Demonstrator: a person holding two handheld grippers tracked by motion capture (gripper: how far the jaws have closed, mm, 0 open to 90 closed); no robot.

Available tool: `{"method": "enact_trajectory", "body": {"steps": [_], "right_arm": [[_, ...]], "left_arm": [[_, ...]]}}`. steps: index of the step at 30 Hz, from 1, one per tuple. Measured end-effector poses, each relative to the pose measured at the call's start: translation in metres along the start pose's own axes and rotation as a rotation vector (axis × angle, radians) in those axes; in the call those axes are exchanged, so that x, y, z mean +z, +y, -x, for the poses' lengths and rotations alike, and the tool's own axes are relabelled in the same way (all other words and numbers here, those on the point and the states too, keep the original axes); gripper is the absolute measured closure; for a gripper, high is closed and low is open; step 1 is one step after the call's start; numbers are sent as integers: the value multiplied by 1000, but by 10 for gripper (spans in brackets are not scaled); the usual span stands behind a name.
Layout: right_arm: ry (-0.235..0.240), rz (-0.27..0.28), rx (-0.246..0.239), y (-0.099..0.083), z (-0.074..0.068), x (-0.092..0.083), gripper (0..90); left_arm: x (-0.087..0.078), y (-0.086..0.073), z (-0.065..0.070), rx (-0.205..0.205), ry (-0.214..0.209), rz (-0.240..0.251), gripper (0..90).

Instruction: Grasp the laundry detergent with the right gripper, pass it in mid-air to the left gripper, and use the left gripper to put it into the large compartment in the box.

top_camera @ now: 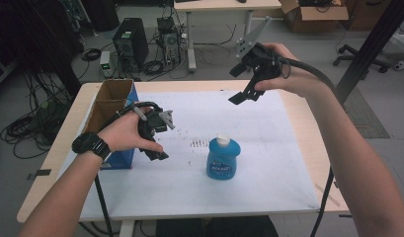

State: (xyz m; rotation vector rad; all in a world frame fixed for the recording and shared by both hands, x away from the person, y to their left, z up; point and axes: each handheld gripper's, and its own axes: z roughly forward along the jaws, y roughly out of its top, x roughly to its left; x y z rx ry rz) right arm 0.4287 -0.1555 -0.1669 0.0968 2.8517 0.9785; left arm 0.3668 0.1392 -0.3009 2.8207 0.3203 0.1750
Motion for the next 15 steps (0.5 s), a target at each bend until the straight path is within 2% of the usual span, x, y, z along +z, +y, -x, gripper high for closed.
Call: {"method": "enact_trajectory", "body": {"steps": [3,6,9,10,12,13,15], "right_arm": [[-4,21,-4,-4,-3,-3,58],[-6,64,-5,-15,-9,-9,55],[-6,77,-5,-21,-12,-12,56],[-5,108,1,-29,-15,-15,56],[-4,121,3,-32,-16,-16,56],[5,155,7,-40,-20,-17,54],[8,164,8,-43,-21,-18,51]], "left_arm": [[1,0,1,-3,2,-2,47],[2,-1,2,-3,7,-9,48],[1,-1,2,-6,5,-4,48],[1,-1,2,-9,4,-4,49],[2,-1,3,-14,8,-5,49],[4,0,3,-10,2,-11,49],[4,1,4,-10,5,-12,49]]}}
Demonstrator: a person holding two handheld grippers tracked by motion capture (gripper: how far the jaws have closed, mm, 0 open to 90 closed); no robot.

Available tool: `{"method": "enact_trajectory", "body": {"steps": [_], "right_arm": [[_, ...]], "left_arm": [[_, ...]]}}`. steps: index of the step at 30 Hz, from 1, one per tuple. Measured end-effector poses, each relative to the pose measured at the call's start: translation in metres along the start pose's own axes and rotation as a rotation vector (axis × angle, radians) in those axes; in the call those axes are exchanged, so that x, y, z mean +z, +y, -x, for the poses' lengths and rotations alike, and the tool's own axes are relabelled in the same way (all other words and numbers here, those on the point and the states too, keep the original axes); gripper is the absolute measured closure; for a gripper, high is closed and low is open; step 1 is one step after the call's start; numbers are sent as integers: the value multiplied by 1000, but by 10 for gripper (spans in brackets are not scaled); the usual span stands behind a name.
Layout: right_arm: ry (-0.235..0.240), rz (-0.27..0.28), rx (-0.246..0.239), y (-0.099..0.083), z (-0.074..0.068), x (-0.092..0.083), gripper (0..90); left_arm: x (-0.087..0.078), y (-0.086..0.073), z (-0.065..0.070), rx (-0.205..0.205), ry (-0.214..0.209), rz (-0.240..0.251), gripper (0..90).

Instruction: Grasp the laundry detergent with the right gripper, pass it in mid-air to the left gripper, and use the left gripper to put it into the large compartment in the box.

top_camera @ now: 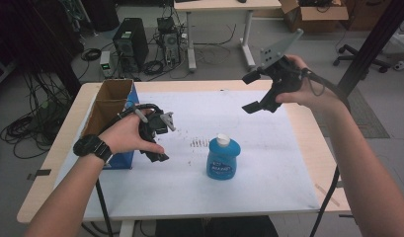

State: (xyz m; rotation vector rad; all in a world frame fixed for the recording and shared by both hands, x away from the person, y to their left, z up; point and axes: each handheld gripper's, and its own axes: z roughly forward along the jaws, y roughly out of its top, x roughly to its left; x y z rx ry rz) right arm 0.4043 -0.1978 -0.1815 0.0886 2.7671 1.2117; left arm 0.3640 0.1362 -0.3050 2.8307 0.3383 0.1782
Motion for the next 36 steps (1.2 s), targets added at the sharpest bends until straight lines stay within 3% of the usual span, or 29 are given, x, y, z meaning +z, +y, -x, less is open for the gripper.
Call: {"method": "enact_trajectory", "body": {"steps": [2,15,21,36], "right_arm": [[12,33,15,-11,-4,-2,36],[31,93,66,-57,-17,9,21],[47,133,79,-74,-27,18,22],[55,164,116,-101,-46,50,22]], "left_arm": [[1,1,0,1,1,-2,49],[5,-3,1,-14,0,4,49],[4,-4,2,-15,1,7,49],[5,-6,4,-20,5,5,49]]}}
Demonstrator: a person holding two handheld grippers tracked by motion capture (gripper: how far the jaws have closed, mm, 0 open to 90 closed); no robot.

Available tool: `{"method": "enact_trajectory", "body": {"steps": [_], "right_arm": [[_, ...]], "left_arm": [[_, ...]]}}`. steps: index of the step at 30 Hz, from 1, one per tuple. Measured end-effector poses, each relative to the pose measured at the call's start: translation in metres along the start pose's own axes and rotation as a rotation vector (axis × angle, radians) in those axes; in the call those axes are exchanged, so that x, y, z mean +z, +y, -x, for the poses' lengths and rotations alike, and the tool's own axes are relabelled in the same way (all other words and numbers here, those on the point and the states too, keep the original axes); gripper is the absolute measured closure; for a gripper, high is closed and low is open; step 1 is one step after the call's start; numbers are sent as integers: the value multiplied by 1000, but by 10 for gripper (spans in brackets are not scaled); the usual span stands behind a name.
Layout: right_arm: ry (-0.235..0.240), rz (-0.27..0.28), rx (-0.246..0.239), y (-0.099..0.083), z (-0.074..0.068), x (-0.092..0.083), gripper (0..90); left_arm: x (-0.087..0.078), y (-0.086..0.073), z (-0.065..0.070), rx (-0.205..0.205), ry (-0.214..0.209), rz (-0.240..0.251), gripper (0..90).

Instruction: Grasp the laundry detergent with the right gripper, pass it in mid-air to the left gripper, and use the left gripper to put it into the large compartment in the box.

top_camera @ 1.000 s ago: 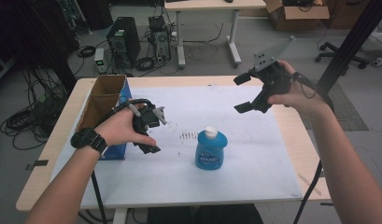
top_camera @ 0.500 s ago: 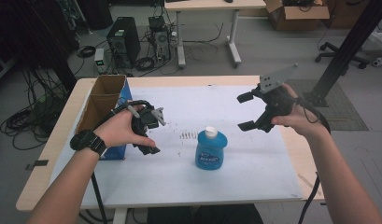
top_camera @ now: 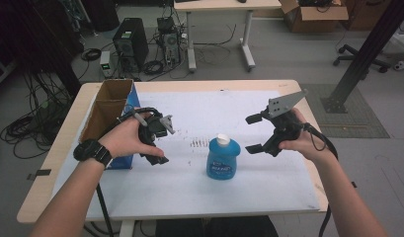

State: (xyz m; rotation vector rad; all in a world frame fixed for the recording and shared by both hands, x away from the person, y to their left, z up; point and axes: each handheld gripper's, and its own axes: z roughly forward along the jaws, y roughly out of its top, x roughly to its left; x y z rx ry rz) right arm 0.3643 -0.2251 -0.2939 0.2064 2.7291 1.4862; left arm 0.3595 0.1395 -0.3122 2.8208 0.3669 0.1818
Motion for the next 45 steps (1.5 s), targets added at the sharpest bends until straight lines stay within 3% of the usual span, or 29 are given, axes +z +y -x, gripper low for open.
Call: {"method": "enact_trajectory", "body": {"steps": [6,16,21,30,45], "right_arm": [[8,2,19,-14,-4,14,23],[22,58,56,-35,-7,35,29],[23,54,65,-41,-10,48,32],[36,76,71,-43,-13,65,40],[20,88,88,-46,-13,88,83]], "left_arm": [[-1,0,1,2,2,2,50],[0,0,2,3,4,4,50],[0,1,2,6,3,2,49],[2,3,3,12,1,2,50],[1,2,3,13,6,11,49]]}}
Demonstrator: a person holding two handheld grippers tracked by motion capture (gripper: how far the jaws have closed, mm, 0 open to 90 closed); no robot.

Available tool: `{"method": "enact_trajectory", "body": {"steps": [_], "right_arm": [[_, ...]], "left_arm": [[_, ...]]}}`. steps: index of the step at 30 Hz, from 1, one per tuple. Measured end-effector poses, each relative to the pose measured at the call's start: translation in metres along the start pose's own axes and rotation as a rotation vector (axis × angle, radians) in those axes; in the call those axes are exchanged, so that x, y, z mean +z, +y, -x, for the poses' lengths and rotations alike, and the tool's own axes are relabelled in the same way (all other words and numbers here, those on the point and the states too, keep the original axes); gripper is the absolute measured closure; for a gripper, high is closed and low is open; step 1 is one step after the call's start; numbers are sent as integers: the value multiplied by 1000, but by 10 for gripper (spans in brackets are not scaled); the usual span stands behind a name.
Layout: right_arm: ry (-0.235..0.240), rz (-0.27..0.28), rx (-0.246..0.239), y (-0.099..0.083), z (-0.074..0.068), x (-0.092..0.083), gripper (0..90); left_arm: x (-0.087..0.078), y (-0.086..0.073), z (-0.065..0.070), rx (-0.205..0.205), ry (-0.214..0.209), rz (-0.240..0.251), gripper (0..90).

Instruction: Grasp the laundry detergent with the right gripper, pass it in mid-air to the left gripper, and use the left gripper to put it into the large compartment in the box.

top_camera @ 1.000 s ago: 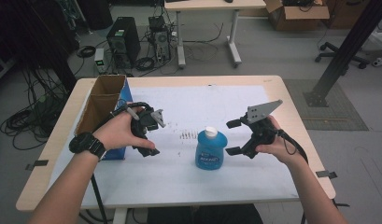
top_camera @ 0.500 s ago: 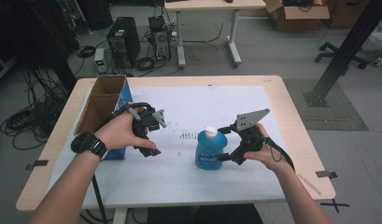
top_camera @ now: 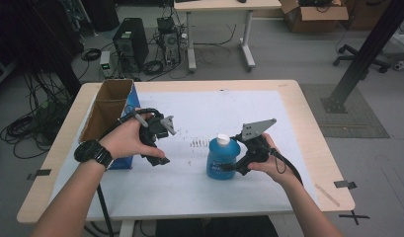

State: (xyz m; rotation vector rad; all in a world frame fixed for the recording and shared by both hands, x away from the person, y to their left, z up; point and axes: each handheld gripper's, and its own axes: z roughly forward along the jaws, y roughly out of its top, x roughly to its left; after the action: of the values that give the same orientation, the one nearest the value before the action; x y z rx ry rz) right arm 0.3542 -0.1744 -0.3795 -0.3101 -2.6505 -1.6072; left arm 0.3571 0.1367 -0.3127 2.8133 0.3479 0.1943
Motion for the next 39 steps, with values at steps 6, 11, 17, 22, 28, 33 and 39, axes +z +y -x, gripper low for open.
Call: {"method": "enact_trajectory", "body": {"steps": [6,11,17,22,28,33,39], "right_arm": [[1,14,-4,1,0,0,118],[2,16,-4,-1,0,2,144],[2,25,-5,-1,1,4,177],[4,29,-2,-1,2,3,195],[2,38,-5,-1,1,4,237],[8,36,-10,-1,1,5,254],[17,31,-9,-2,2,6,273]], "left_arm": [[0,0,0,1,-1,0,49],[1,1,0,0,-4,-1,49],[2,2,0,4,-6,-2,49],[1,2,-1,4,-5,-4,49],[1,3,-1,5,-3,-4,49],[1,3,-1,5,-4,2,49],[1,3,-1,5,-4,-2,49]]}}
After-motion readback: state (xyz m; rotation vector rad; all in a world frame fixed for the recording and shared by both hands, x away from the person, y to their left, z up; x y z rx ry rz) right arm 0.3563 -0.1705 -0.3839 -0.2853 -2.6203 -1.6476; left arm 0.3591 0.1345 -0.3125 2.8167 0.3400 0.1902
